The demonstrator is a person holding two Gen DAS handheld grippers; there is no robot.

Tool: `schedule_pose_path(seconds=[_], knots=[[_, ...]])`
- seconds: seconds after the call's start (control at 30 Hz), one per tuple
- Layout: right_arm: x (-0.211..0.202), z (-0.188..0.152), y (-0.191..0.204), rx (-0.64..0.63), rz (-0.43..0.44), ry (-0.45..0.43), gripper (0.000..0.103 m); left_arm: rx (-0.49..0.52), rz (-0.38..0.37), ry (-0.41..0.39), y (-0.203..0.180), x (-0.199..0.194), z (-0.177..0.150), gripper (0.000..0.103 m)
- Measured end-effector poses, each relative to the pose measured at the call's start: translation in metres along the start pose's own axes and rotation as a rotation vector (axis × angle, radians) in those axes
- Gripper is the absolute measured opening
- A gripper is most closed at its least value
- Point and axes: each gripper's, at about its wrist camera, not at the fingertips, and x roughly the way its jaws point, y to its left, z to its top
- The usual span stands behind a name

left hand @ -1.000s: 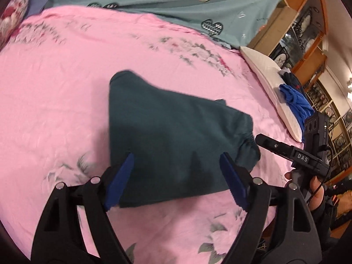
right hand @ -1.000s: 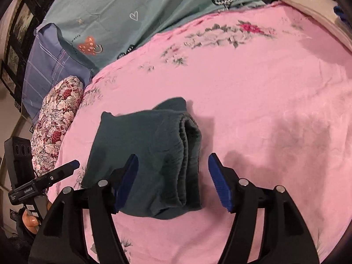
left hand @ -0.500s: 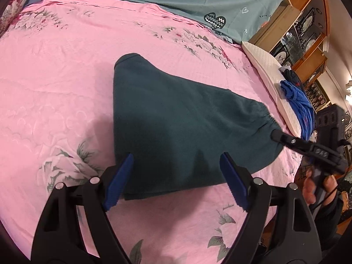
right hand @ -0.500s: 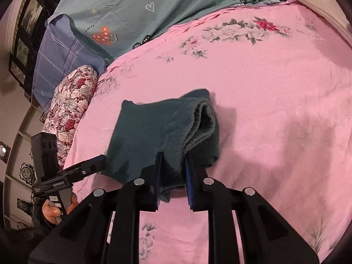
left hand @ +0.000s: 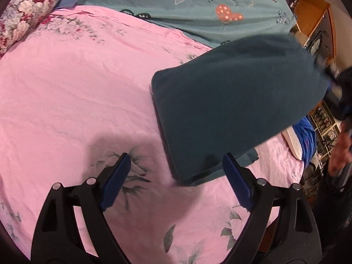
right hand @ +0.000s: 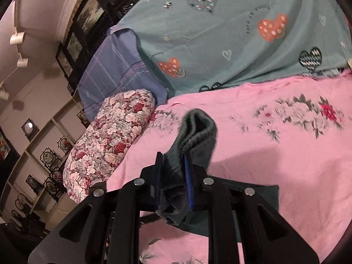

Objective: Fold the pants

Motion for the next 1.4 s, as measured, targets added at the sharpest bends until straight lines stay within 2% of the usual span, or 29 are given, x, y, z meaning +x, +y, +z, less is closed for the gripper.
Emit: schedule_pose_path(seconds=[0.07,0.1,0.17,0.23,0.3,0.4,0.5,0.53,0.63,0.73,0.8,0.9,0.93,1.0,1.07,1.17,1.23,1.27,1.33,1.37,1.4], knots=[[0.017,-0.023,-0.041,0.08,-0.067,0.096,0.019,-0.002,0.004,-0.005,0.002,-0.002,0.002,0.087],[0.031,-0.043,-0.07,0.138,-0.13,0.162,0.019,0.001,0.008,-0.004,0.002,-0.001,0.003,0.087],[0.047,-0.073,-0.112,0.198,-0.233,0.239,0.019,0.01,0.011,0.006,-0.002,0.006,0.005,0.087],[0.052,-0.092,-0.141,0.258,-0.27,0.261,0.019,0.021,0.007,0.02,-0.008,0.012,0.006,0.087],[0.048,-0.096,-0.152,0.274,-0.269,0.251,0.019,0.047,0.006,0.028,-0.017,0.018,0.007,0.087],[0.04,-0.087,-0.143,0.265,-0.218,0.229,0.019,0.088,0.014,0.031,-0.031,0.023,0.01,0.087],[0.029,-0.071,-0.112,0.261,-0.064,0.196,0.019,0.1,0.016,0.014,-0.039,0.023,0.014,0.088],[0.023,-0.067,-0.101,0.232,-0.041,0.183,0.019,0.104,0.019,0.01,-0.042,0.024,0.015,0.089],[0.025,-0.067,-0.096,0.204,-0.106,0.212,0.019,0.114,0.026,0.024,-0.046,0.031,0.015,0.09],[0.043,-0.089,-0.131,0.258,-0.257,0.3,0.019,0.151,0.057,0.05,-0.051,0.048,0.016,0.09],[0.051,-0.105,-0.143,0.259,-0.313,0.343,0.023,0.179,0.09,0.084,-0.054,0.067,0.016,0.091],[0.041,-0.1,-0.133,0.196,-0.365,0.286,0.033,0.248,0.204,0.184,-0.053,0.108,0.009,0.091],[0.034,-0.093,-0.126,0.166,-0.374,0.248,0.035,0.283,0.236,0.179,-0.054,0.112,0.004,0.091],[0.02,-0.077,-0.109,0.115,-0.361,0.157,0.041,0.34,0.267,0.174,-0.059,0.113,-0.002,0.093],[0.016,-0.063,-0.098,0.102,-0.291,0.11,0.041,0.328,0.261,0.192,-0.055,0.111,-0.002,0.093],[0.045,-0.052,-0.085,0.101,-0.176,0.13,0.041,0.297,0.25,0.204,-0.045,0.109,-0.003,0.096],[0.073,-0.051,-0.084,0.107,-0.151,0.171,0.041,0.293,0.252,0.198,-0.043,0.108,-0.005,0.097],[0.09,-0.053,-0.092,0.12,-0.208,0.203,0.04,0.297,0.252,0.195,-0.043,0.106,-0.007,0.098],[0.109,-0.056,-0.117,0.168,-0.326,0.23,0.028,0.302,0.253,0.196,-0.044,0.105,-0.009,0.098],[0.117,-0.059,-0.138,0.207,-0.343,0.248,0.003,0.305,0.254,0.198,-0.043,0.106,-0.01,0.098],[0.12,-0.062,-0.15,0.233,-0.343,0.249,0.0,0.308,0.256,0.2,-0.042,0.106,-0.011,0.098]])
